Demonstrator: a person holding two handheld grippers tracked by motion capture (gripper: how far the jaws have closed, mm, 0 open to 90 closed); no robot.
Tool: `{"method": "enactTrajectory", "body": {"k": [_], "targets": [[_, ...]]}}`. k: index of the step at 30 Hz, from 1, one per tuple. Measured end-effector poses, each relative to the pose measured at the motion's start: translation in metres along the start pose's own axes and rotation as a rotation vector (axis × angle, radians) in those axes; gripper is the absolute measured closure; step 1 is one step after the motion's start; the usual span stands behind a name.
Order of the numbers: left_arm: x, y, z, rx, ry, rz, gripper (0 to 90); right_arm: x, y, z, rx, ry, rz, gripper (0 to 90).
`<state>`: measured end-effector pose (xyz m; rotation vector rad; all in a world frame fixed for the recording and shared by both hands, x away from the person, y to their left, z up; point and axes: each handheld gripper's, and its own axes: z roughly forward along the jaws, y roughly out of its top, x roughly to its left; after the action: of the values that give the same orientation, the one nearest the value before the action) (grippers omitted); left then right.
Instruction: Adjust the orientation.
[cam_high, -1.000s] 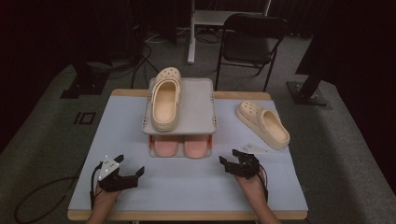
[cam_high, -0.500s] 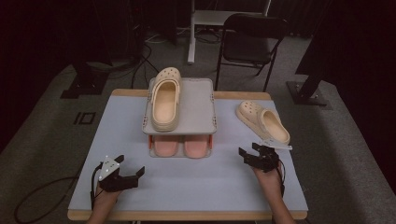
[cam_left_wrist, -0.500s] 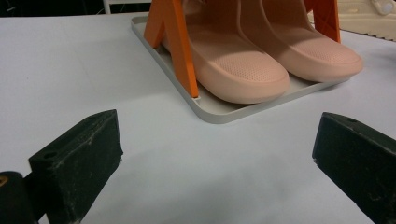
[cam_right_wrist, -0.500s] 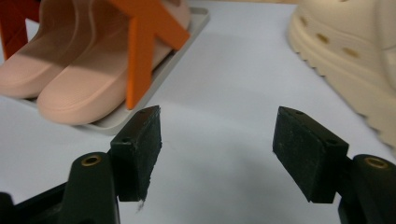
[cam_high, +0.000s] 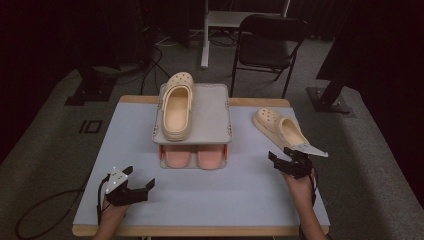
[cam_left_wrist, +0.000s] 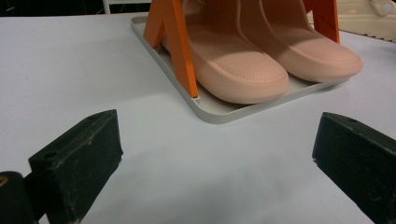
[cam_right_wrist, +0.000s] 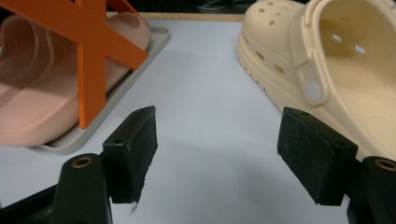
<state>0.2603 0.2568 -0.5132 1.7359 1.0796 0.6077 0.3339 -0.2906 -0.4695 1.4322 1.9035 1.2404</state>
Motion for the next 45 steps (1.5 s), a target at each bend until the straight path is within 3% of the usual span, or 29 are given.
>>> {"method": "enactTrajectory", "body": {"k": [7,14,17,24,28,35,45], "targets": [[0.002,-0.002,-0.003,-0.005,-0.001,-0.005,1.5,-0.015,0.011,0.006,-0.019,-0.021,-0.012,28.0],[0.0,-0.002,-0.005,-0.004,-0.004,0.0,1.5,-0.031,0.023,0.017,-0.007,-0.005,-0.02,28.0],[0.0,-0.003,-0.006,-0.004,-0.004,0.003,1.5,-0.04,0.027,0.023,-0.007,0.02,0.0,28.1],[0.001,-0.005,-0.01,-0.015,-0.007,-0.009,1.5,-0.05,0.034,0.037,0.01,-0.013,-0.011,28.1],[0.001,-0.005,-0.011,-0.014,-0.002,-0.008,1.5,-0.058,0.037,0.046,0.015,-0.022,0.01,30.3],[0.0,-0.005,-0.012,-0.018,-0.001,-0.005,1.5,-0.066,0.041,0.06,0.045,-0.046,0.022,35.6],[-0.002,-0.005,-0.012,-0.017,-0.006,0.001,1.5,-0.064,0.048,0.076,0.08,-0.071,0.015,40.7]]}}
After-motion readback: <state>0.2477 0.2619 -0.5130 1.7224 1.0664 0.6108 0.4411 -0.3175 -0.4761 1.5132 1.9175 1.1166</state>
